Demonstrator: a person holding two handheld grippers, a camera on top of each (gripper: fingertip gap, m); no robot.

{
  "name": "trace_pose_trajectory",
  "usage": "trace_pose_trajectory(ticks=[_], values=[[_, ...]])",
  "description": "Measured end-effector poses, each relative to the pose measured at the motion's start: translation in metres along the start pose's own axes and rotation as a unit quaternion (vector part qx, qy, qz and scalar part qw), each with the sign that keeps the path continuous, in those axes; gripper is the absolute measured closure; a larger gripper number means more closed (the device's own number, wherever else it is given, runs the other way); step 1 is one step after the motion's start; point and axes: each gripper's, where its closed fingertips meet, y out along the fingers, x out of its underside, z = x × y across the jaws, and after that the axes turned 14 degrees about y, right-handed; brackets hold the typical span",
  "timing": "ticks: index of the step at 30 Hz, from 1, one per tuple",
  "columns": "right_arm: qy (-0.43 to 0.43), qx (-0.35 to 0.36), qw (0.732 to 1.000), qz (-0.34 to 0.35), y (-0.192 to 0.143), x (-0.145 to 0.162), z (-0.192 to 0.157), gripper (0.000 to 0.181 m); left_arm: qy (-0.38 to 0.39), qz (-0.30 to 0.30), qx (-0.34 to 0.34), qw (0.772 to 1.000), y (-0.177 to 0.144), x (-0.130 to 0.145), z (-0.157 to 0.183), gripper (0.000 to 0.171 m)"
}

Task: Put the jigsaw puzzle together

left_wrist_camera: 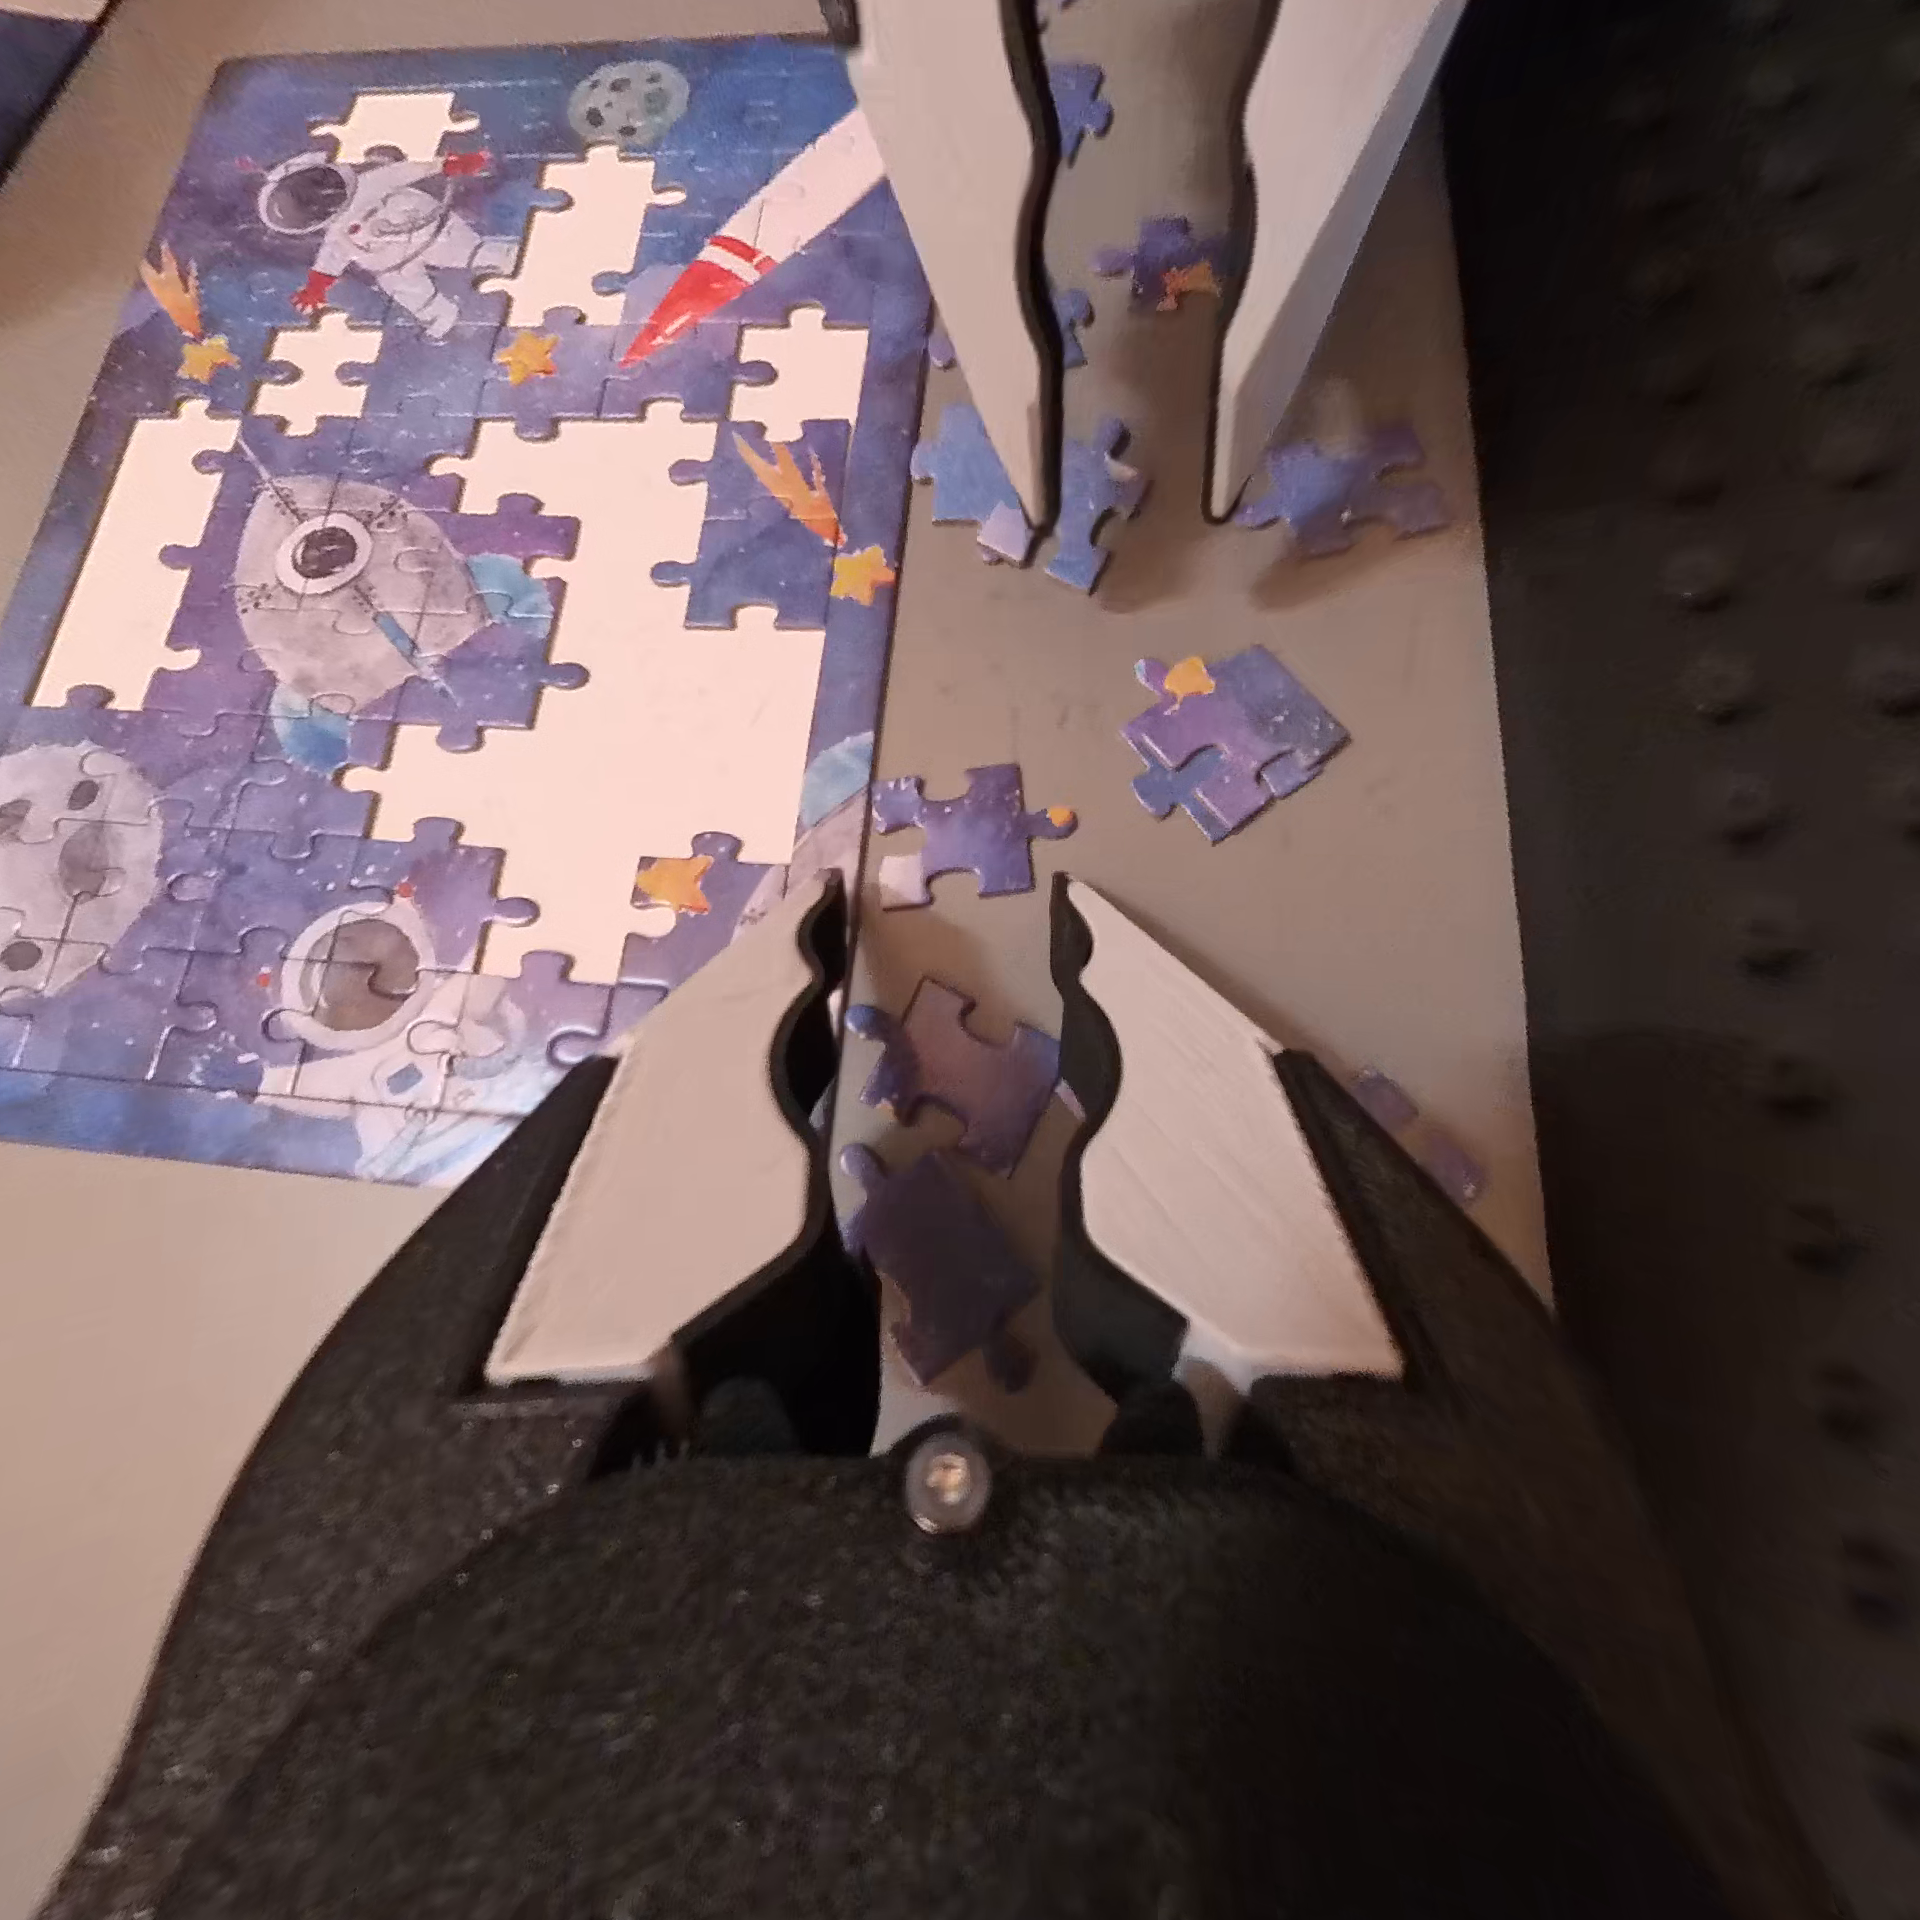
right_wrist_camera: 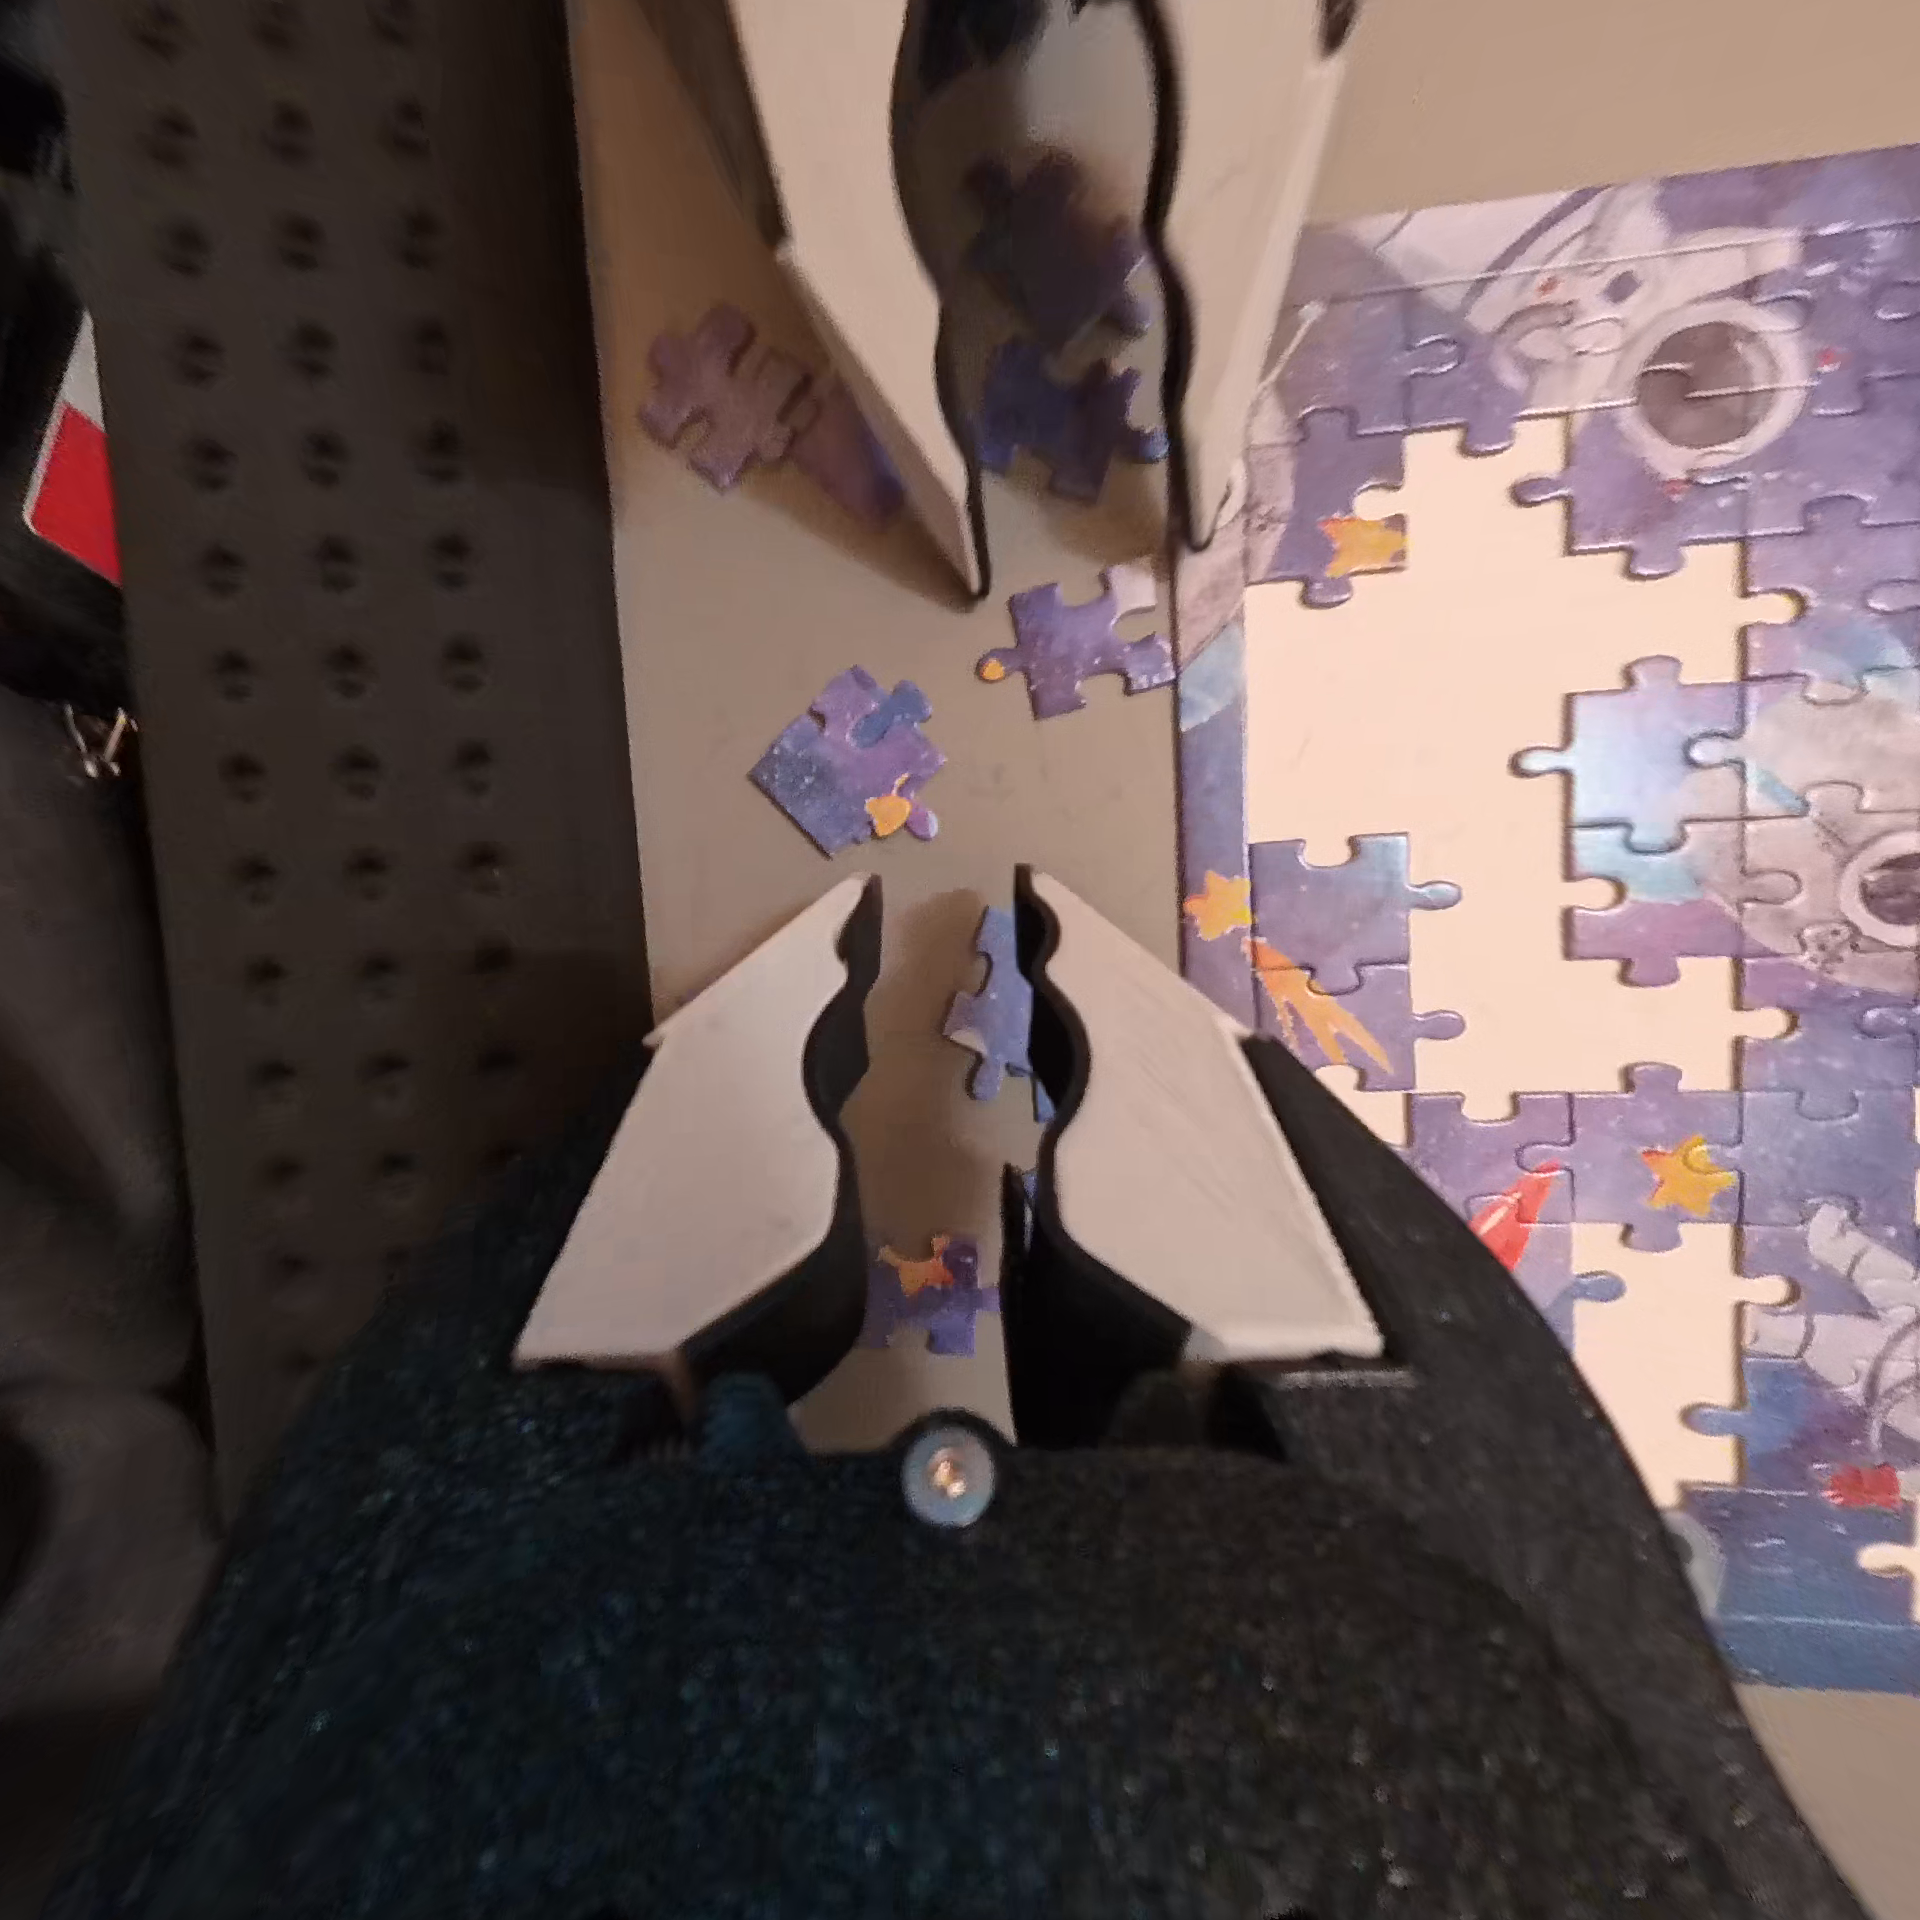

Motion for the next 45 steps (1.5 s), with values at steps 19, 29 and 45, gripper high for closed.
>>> trace_pose_trajectory(ticks=[19, 29, 45], values=[[0.060, 0.080, 0.992, 0.072, 0.025, -0.012, 0.033, 0.161, -0.083, -0.014, 0.011, 0.996, 0.006, -0.003, 0.007, 0.134], [0.018, 0.036, 0.995, 0.089, 0.034, -0.023, 0.013, 0.138, -0.073, -0.011, 0.006, 0.997, 0.007, -0.006, 0.008, 0.142], [0.039, 0.068, 0.984, 0.160, 0.004, -0.042, 0.030, 0.141, 0.007, -0.016, -0.098, 0.995, -0.010, -0.008, -0.024, 0.142]])
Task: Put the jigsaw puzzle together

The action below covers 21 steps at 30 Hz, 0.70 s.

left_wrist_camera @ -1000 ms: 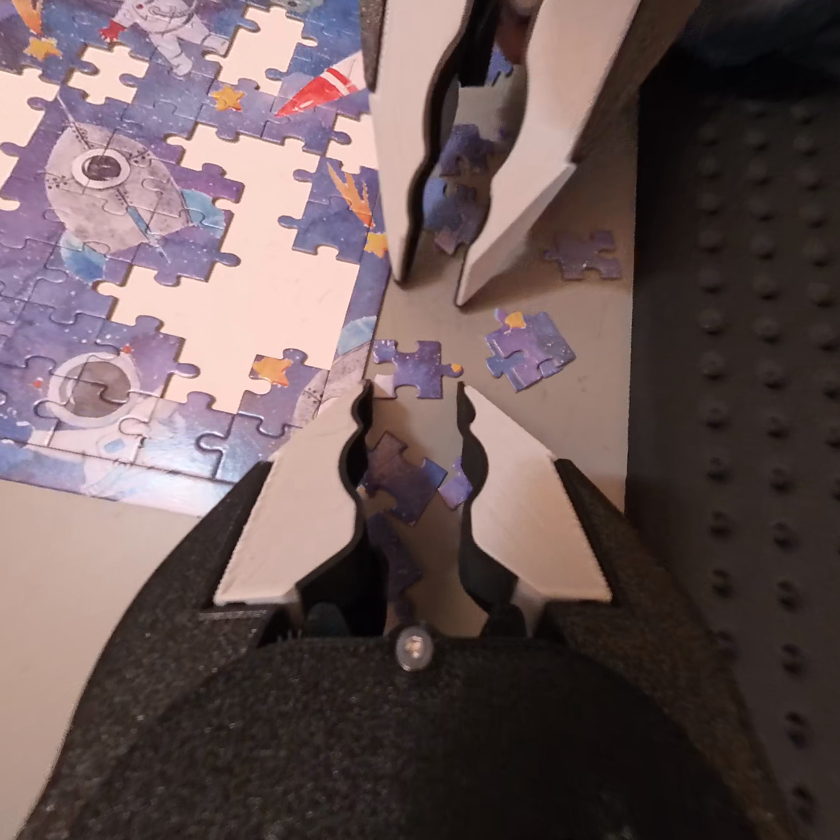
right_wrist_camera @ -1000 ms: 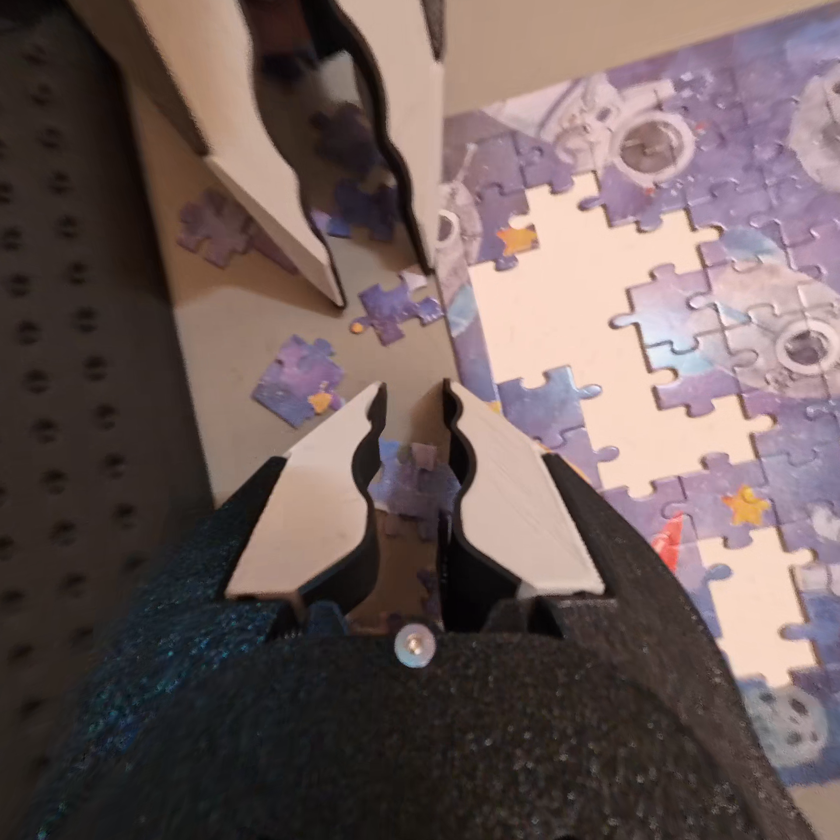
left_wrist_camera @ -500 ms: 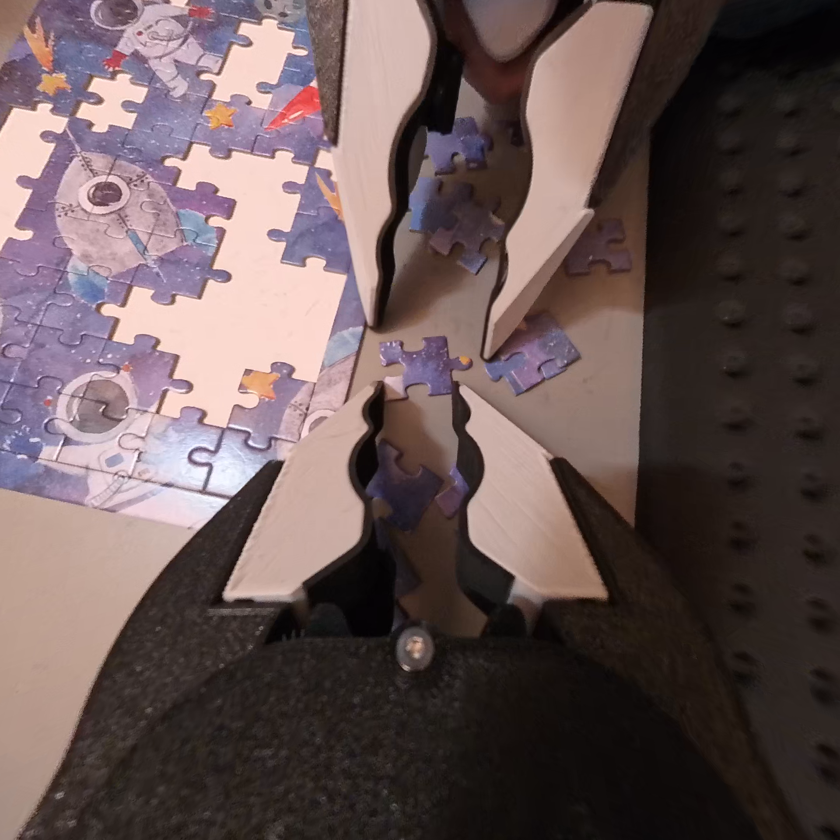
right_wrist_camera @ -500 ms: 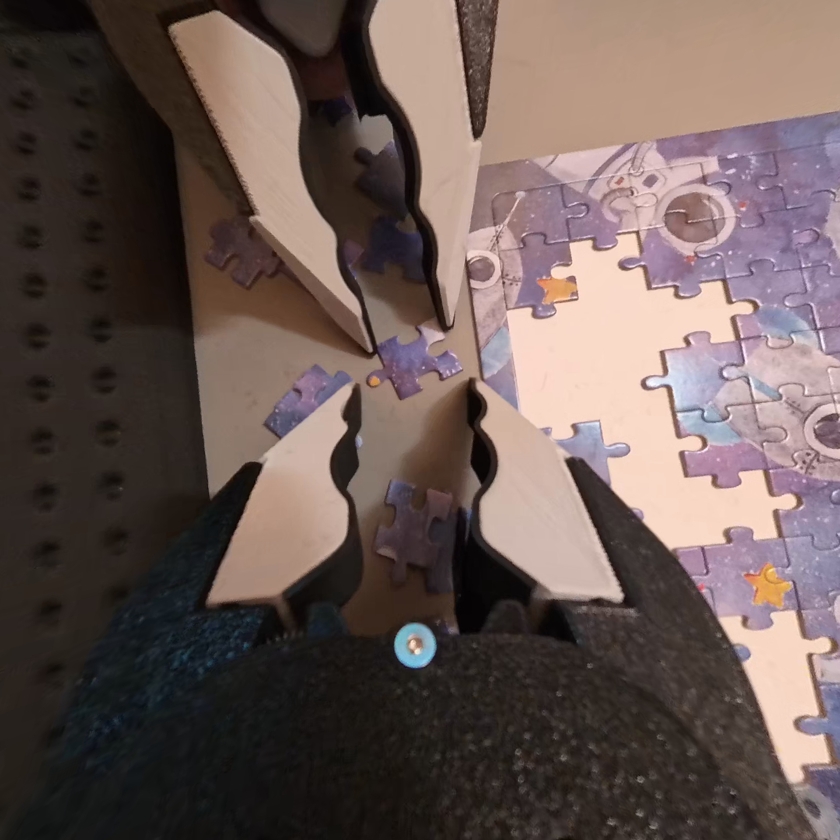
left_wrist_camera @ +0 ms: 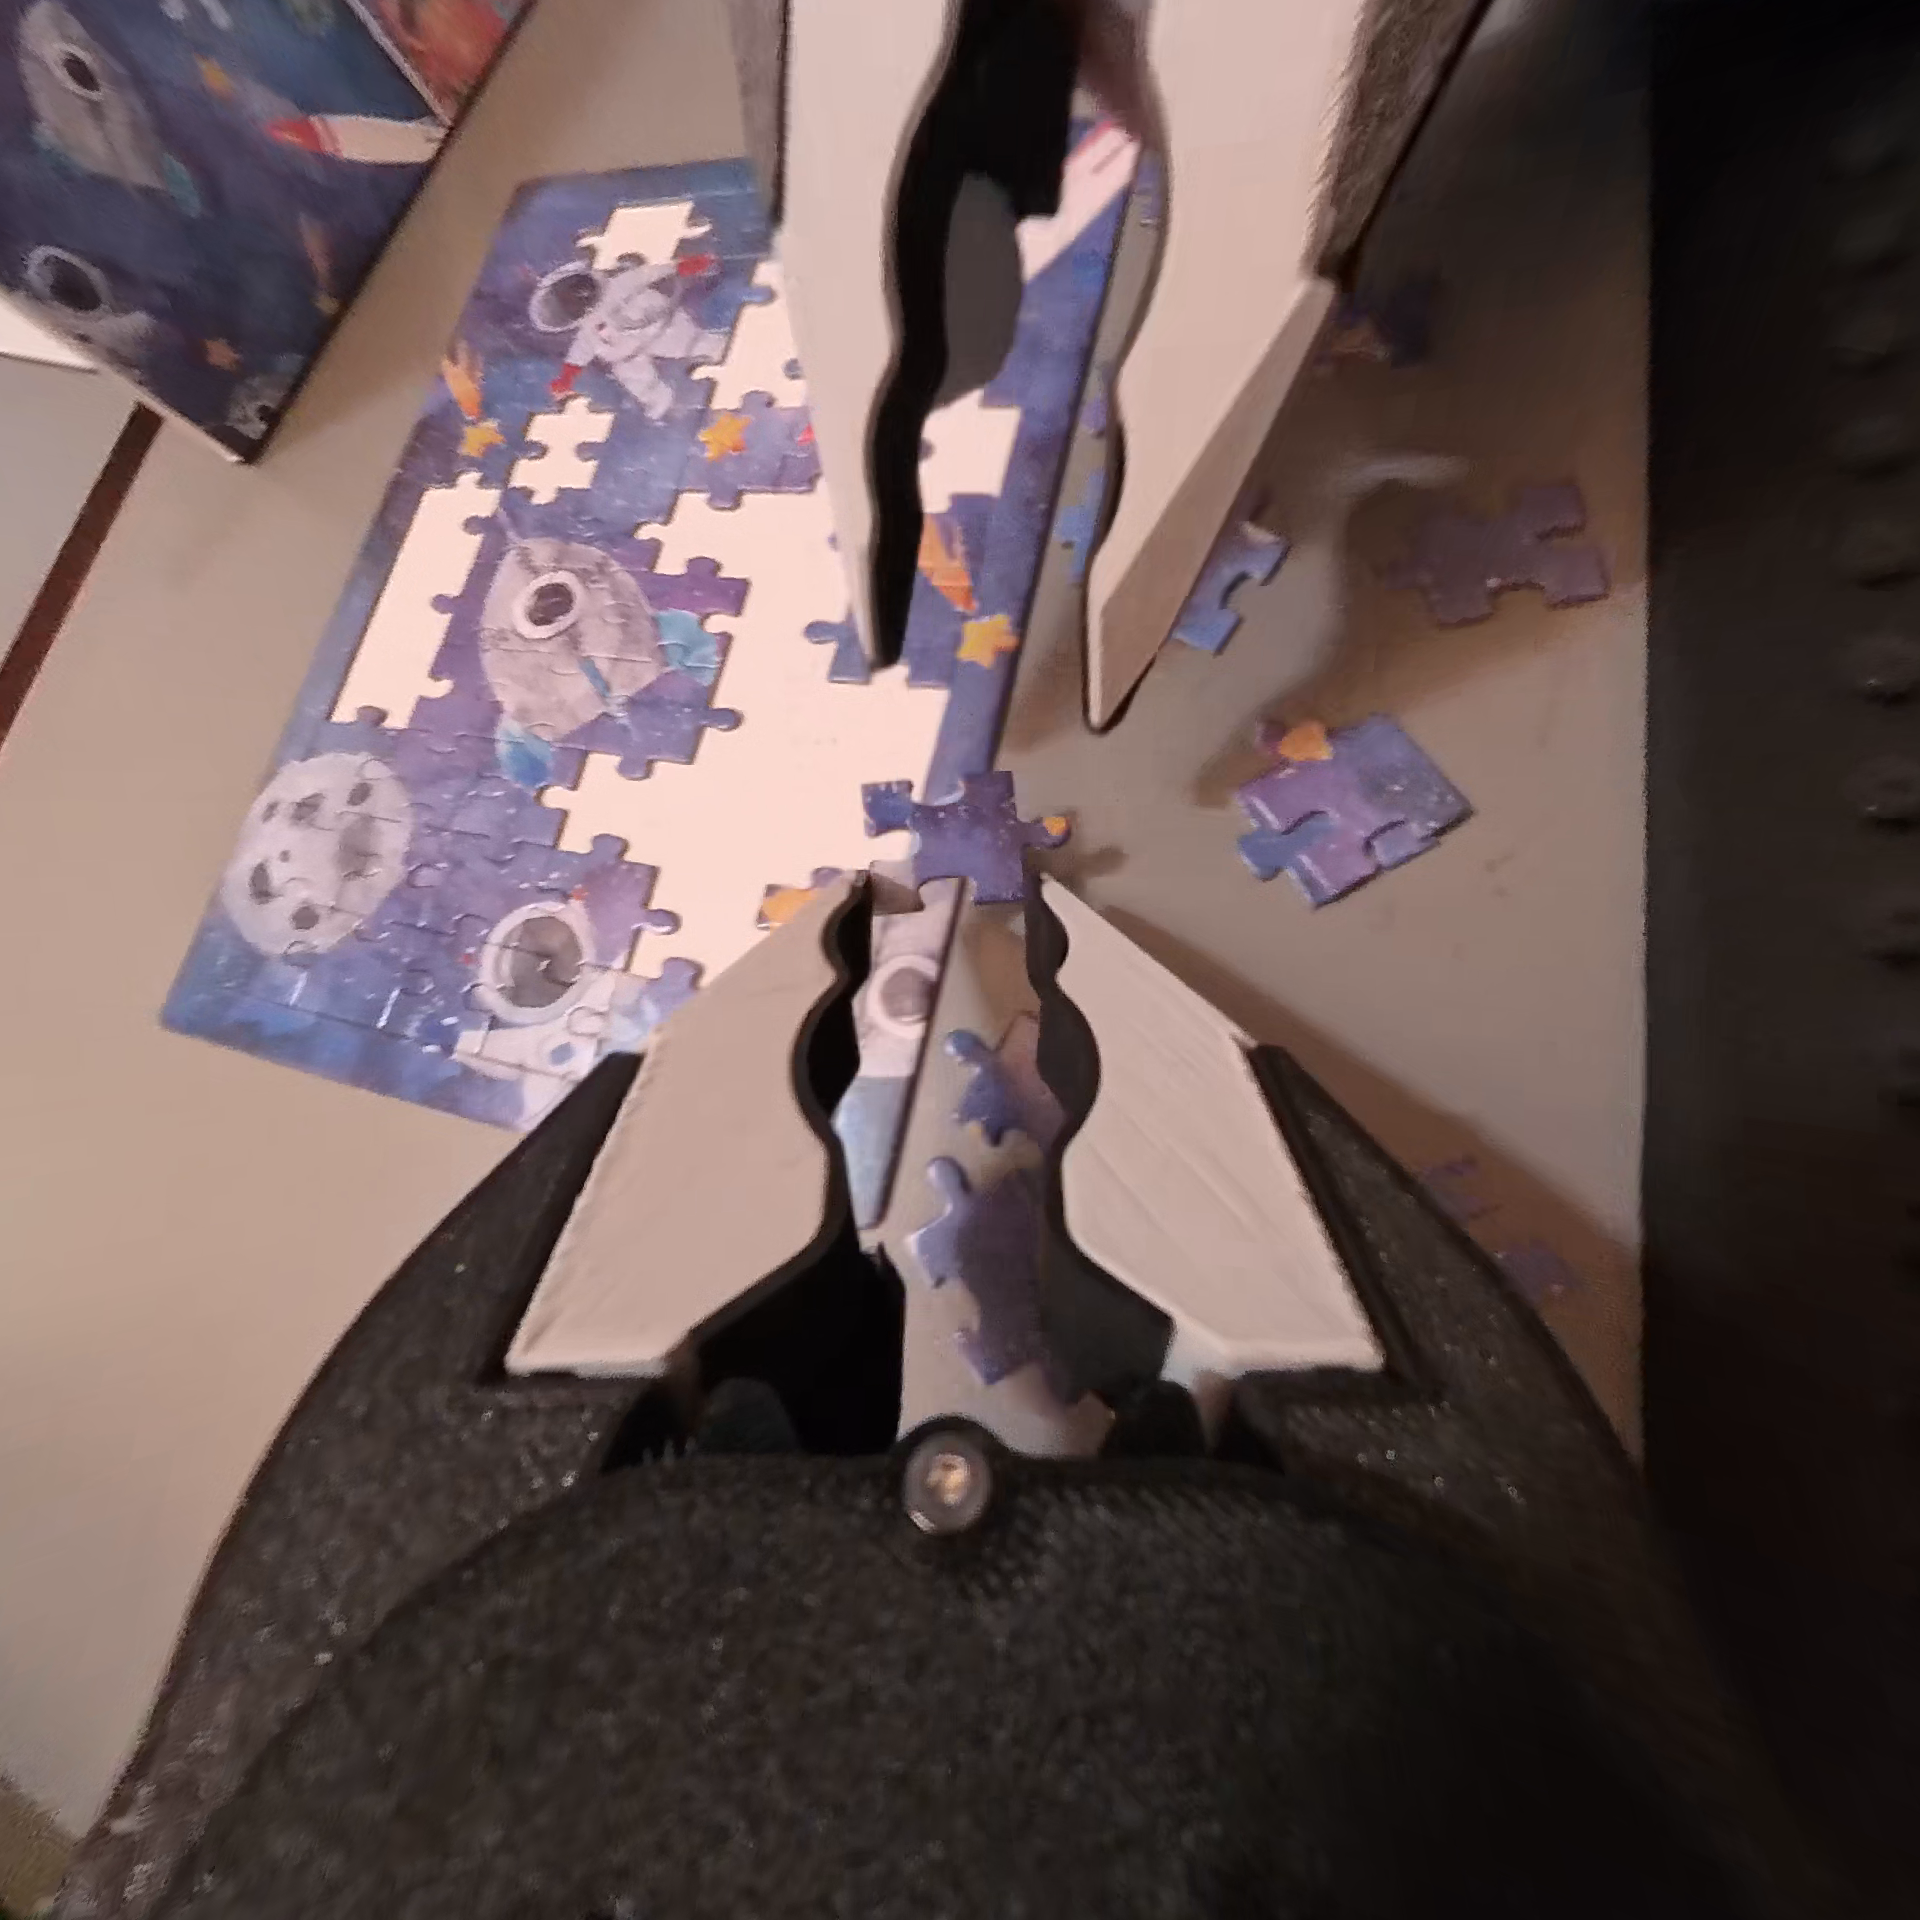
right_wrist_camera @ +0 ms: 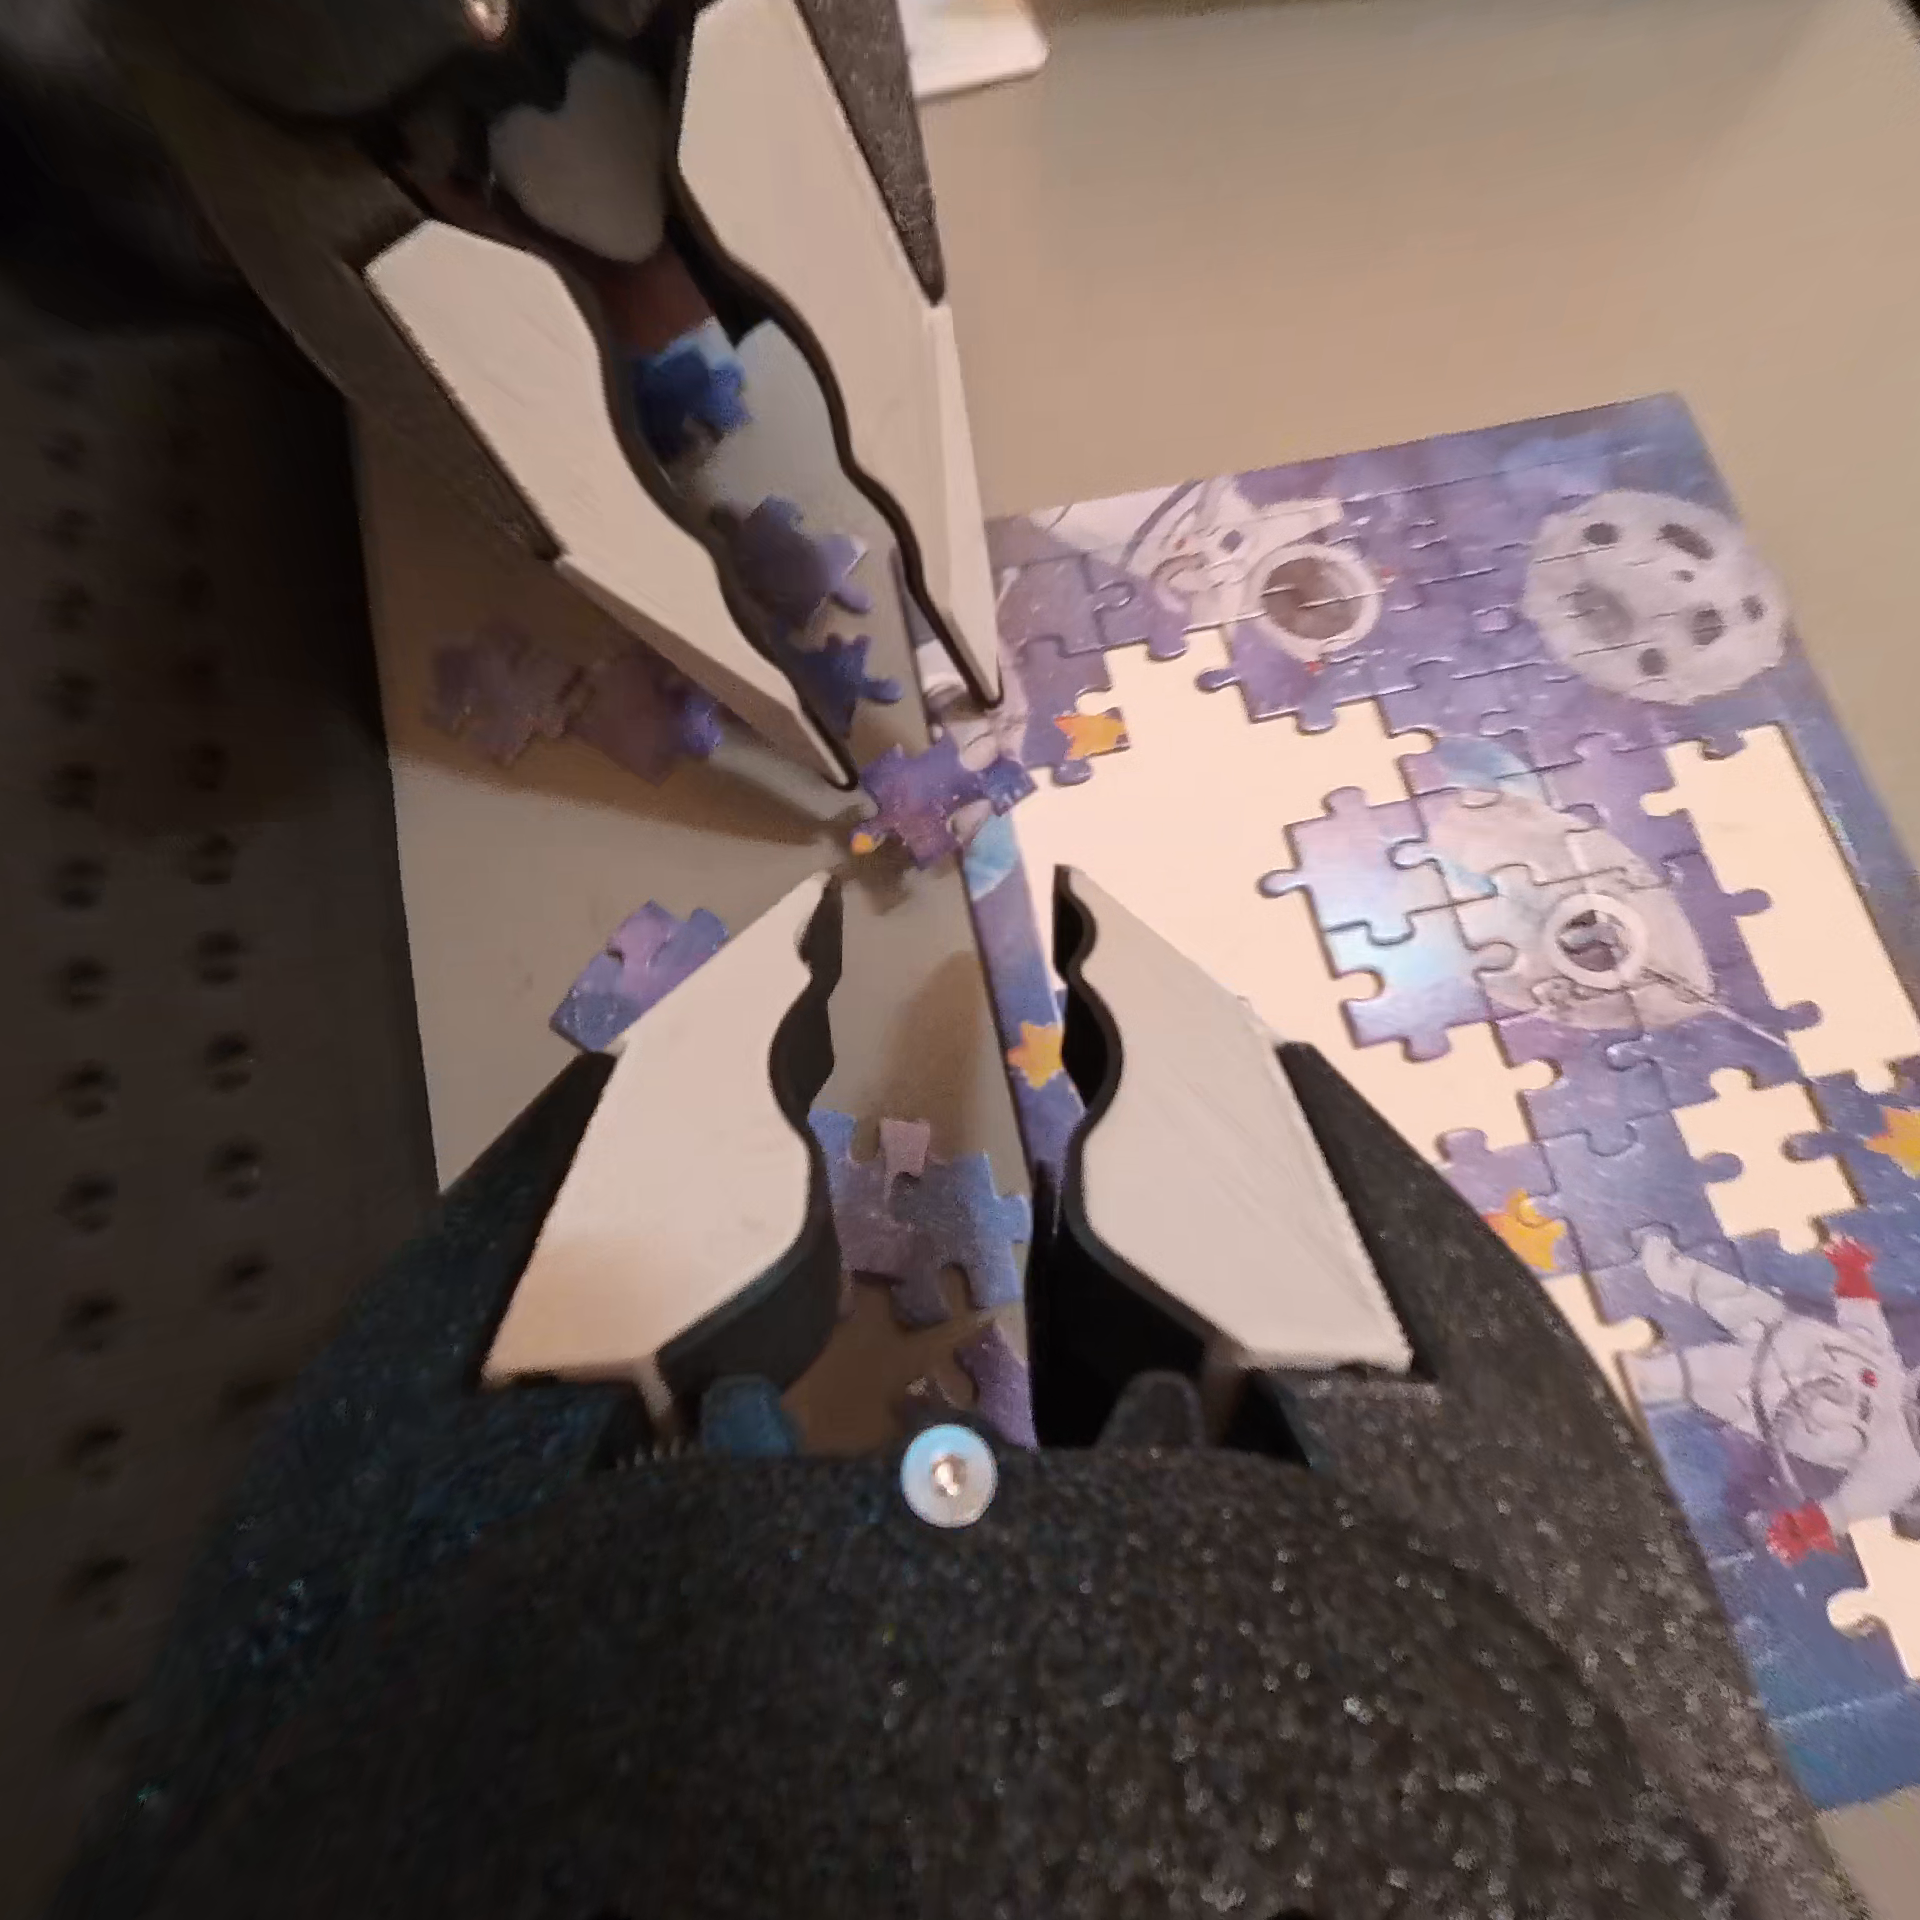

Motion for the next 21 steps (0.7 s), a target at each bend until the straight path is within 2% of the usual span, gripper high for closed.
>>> trace_pose_trajectory(ticks=[3, 7, 10, 14, 21], values=[[0.021, 0.009, 0.999, 0.025, -0.008, -0.009, 0.005, 0.141, -0.028, -0.004, -0.012, 1.000, -0.005, 0.009, -0.024, 0.143], [0.056, 0.028, 0.997, 0.034, -0.017, -0.009, 0.016, 0.141, -0.065, -0.003, 0.026, 0.998, -0.014, 0.017, -0.042, 0.143], [0.091, 0.039, 0.994, 0.048, -0.026, -0.005, 0.025, 0.141, -0.045, -0.029, 0.059, 0.997, -0.016, 0.023, -0.044, 0.143], [0.143, 0.018, 0.987, 0.069, -0.035, 0.000, 0.031, 0.141, -0.006, -0.072, 0.096, 0.993, -0.011, 0.030, -0.046, 0.143], [0.179, -0.004, 0.981, 0.073, -0.040, 0.005, 0.035, 0.141, 0.022, -0.079, 0.171, 0.982, 0.007, 0.030, -0.048, 0.143]])
